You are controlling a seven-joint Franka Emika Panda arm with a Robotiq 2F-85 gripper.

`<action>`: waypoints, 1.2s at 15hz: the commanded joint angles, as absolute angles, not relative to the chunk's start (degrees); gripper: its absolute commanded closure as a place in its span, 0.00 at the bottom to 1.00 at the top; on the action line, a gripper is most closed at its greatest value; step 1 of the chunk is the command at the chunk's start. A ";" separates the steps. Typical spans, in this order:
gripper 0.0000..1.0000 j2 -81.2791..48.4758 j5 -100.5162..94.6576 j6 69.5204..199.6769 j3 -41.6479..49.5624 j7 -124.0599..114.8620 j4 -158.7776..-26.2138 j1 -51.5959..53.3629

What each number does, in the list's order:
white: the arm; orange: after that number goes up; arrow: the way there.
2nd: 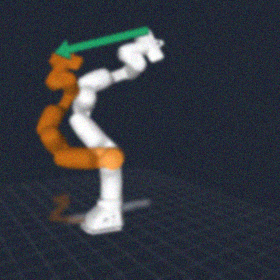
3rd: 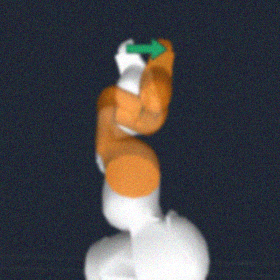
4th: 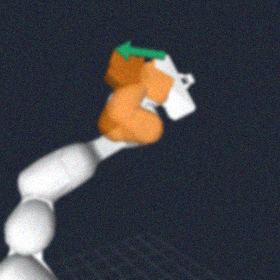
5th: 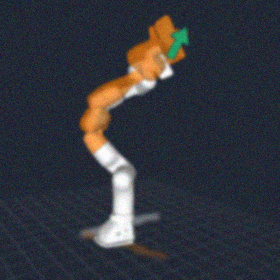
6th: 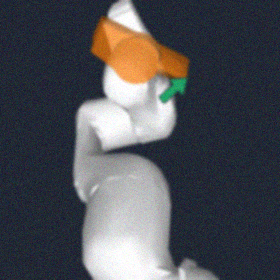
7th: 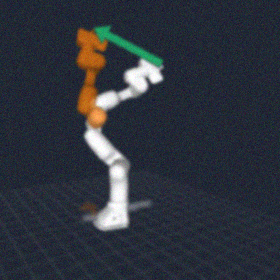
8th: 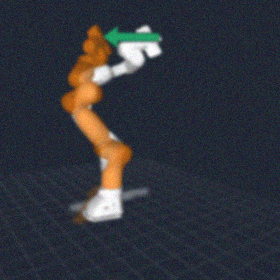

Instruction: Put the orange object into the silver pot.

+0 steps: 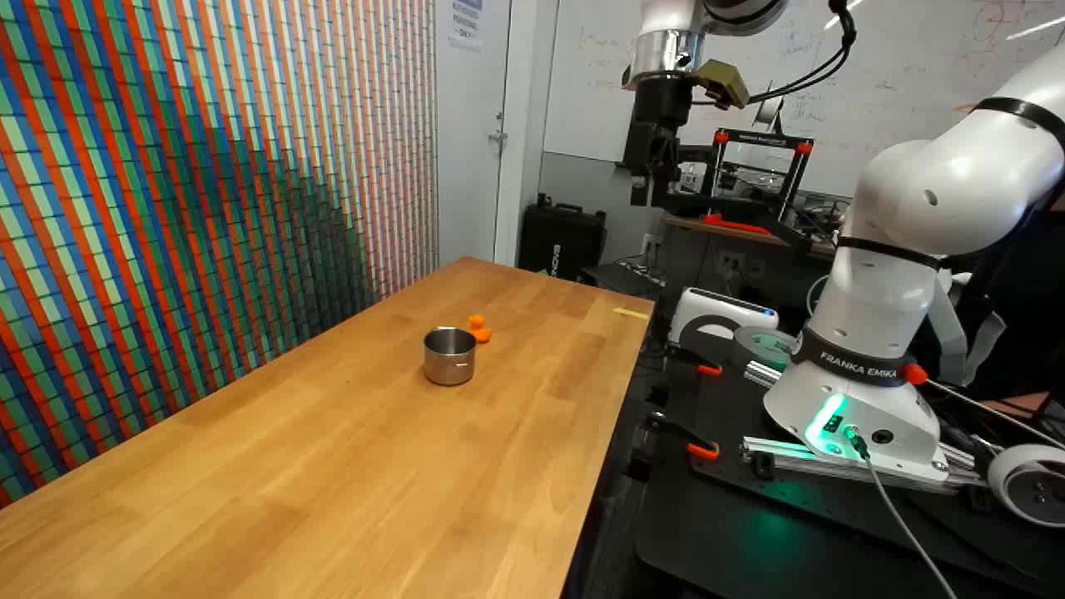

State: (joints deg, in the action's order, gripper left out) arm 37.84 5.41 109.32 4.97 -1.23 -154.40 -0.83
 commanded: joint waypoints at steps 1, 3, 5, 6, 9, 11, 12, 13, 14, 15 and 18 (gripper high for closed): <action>0.00 37.80 5.84 109.18 4.24 -0.80 -154.27 -1.64; 0.00 37.84 5.84 109.18 4.24 -0.81 -154.23 -1.63; 0.00 37.84 5.84 109.18 4.24 -0.80 -154.22 -1.63; 0.00 35.85 5.77 110.12 4.33 -0.26 -153.38 -1.43; 0.00 28.30 3.38 117.59 3.12 1.69 -150.92 -0.79; 0.00 22.19 1.86 123.62 2.22 2.44 -148.62 -0.48; 0.00 18.69 1.30 126.59 1.80 2.67 -147.03 -0.24; 0.00 15.67 0.79 129.03 1.45 2.88 -145.51 -0.08; 0.00 12.40 0.38 131.53 1.15 2.91 -143.99 -0.06; 0.00 8.94 -0.26 133.61 0.81 2.75 -141.95 -0.14; 0.00 -1.69 -2.28 138.76 0.42 1.81 -135.23 -0.59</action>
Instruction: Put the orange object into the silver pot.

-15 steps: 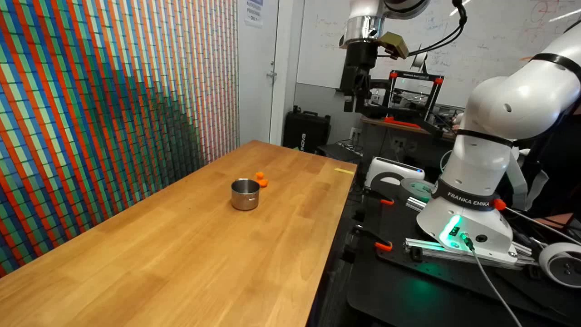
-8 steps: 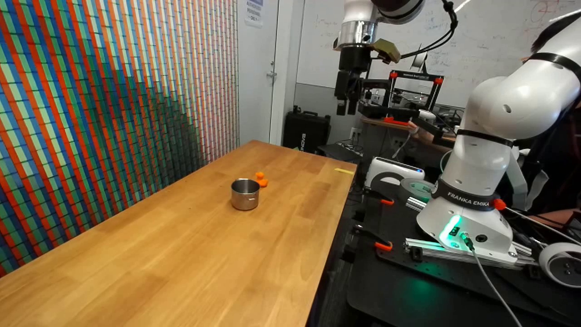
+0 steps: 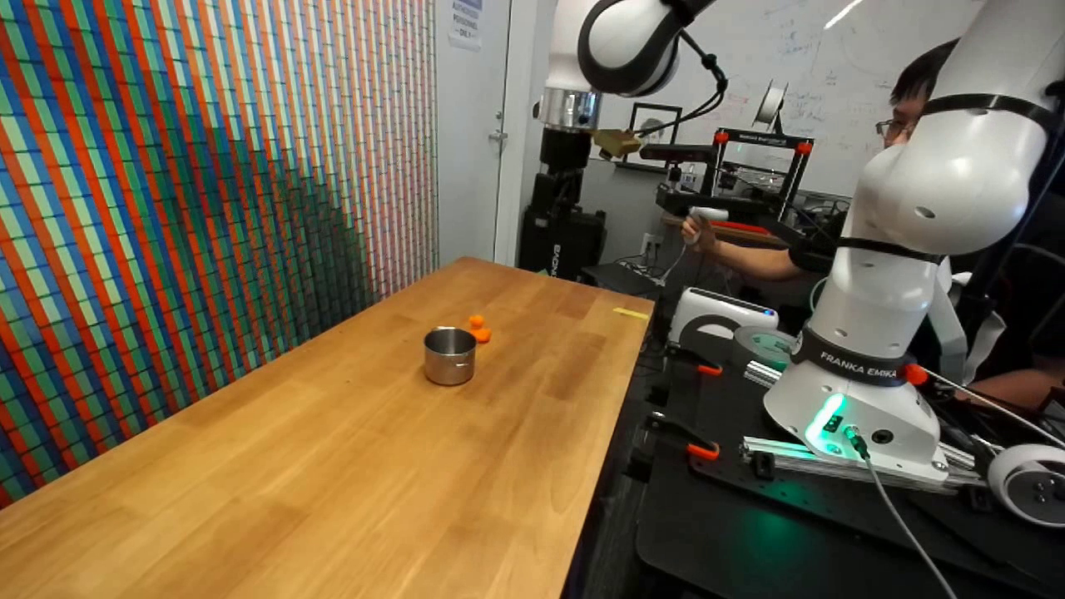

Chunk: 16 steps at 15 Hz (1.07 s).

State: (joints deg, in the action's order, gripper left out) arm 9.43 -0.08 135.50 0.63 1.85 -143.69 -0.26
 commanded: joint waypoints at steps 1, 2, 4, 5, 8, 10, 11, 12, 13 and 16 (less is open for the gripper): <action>0.00 -5.31 -2.69 139.94 0.68 1.76 -132.61 -0.74; 0.00 -8.83 -3.97 141.28 0.99 1.25 -130.31 -1.00; 0.00 -15.11 -4.94 143.01 1.77 0.81 -125.66 -1.22; 0.00 -17.60 -5.13 143.94 2.16 0.63 -123.86 -1.31; 0.00 -24.16 -4.72 144.75 3.22 0.52 -118.69 -1.44; 0.00 -27.50 -4.47 145.49 3.67 0.52 -116.36 -1.48; 0.00 -29.21 -4.39 145.81 3.89 0.36 -115.22 -1.49; 0.00 -30.81 -4.72 146.48 4.22 0.03 -114.41 -1.27; 0.00 -32.16 -4.60 146.87 4.23 -0.01 -113.73 -1.22; 0.00 -35.63 -3.64 147.56 3.71 -0.19 -112.17 -1.28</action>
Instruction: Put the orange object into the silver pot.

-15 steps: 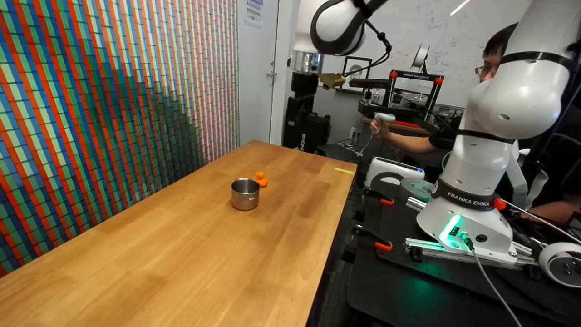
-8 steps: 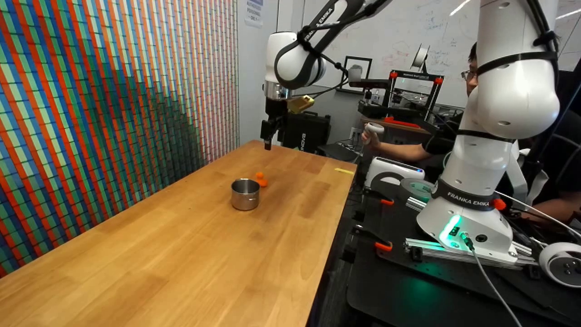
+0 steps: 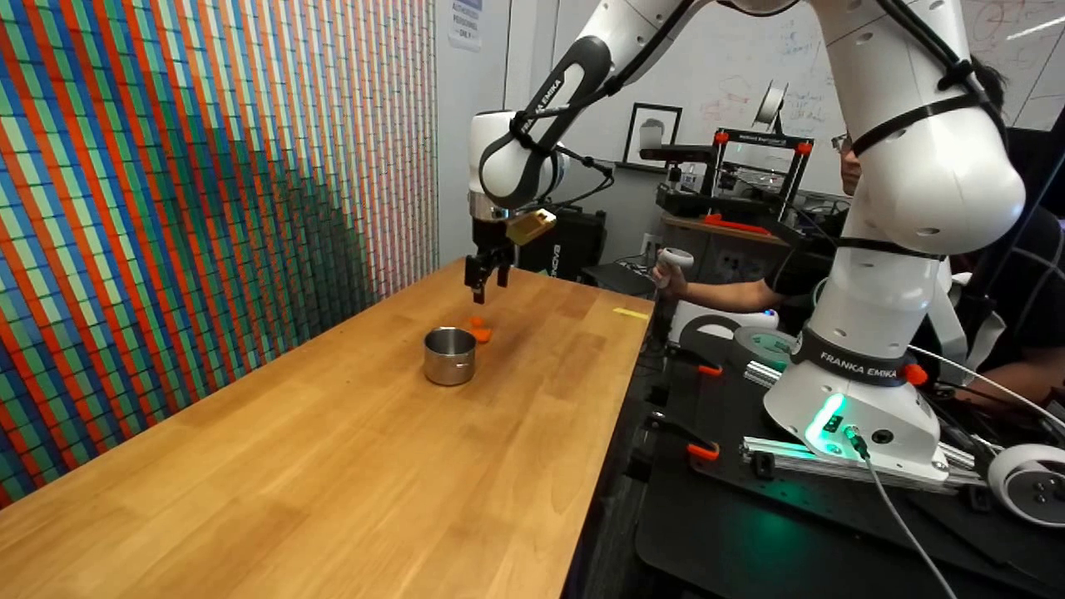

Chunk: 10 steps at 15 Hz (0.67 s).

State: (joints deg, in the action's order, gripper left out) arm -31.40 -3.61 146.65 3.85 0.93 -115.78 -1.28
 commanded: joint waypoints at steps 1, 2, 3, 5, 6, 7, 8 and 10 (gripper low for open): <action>0.00 -36.58 -3.49 147.74 3.56 -0.27 -111.79 -1.27; 0.00 -37.56 -3.32 147.92 3.35 -0.24 -111.34 -1.28; 0.00 -38.53 -3.26 148.11 3.18 -0.28 -110.75 -1.21; 0.00 -40.15 -3.11 148.77 2.87 -0.36 -109.83 -1.17; 0.25 -40.91 -3.18 148.96 2.72 -0.32 -109.11 -1.03; 0.25 -41.62 -3.21 149.28 2.63 -0.34 -108.62 -0.93; 0.34 -42.26 -3.10 149.52 2.38 -0.33 -107.96 -0.81; 0.51 -42.96 -2.63 149.69 1.73 -0.32 -107.19 -0.87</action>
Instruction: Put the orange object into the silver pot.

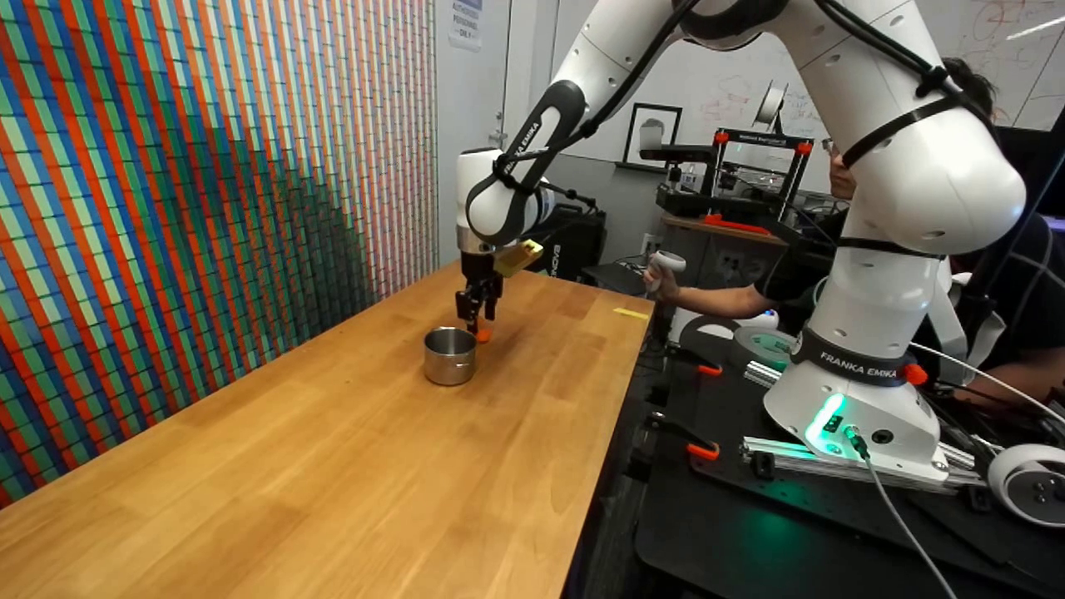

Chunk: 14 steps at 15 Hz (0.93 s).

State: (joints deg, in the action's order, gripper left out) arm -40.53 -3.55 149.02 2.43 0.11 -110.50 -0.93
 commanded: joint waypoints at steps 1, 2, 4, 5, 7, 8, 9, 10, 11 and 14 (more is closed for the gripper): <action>0.58 -43.09 -2.66 149.69 1.62 -0.31 -107.06 -0.77; 0.67 -42.88 -2.60 149.60 1.48 -0.26 -107.10 -0.81; 0.80 -42.35 -2.45 149.32 1.36 -0.14 -107.08 -1.01; 0.89 -42.01 -2.44 149.19 1.42 -0.10 -107.13 -1.09; 0.88 -40.52 -1.95 148.04 1.29 -0.03 -107.34 -1.50; 0.84 -39.65 -1.57 147.32 1.09 0.07 -107.52 -1.77; 0.84 -37.96 -0.78 145.87 0.55 0.39 -108.04 -2.30; 0.84 -35.77 0.32 144.32 -0.21 0.82 -108.72 -2.93; 0.84 -33.95 1.79 142.38 -1.03 1.29 -109.09 -3.60; 0.84 -27.39 6.47 136.85 -3.56 2.79 -110.42 -4.73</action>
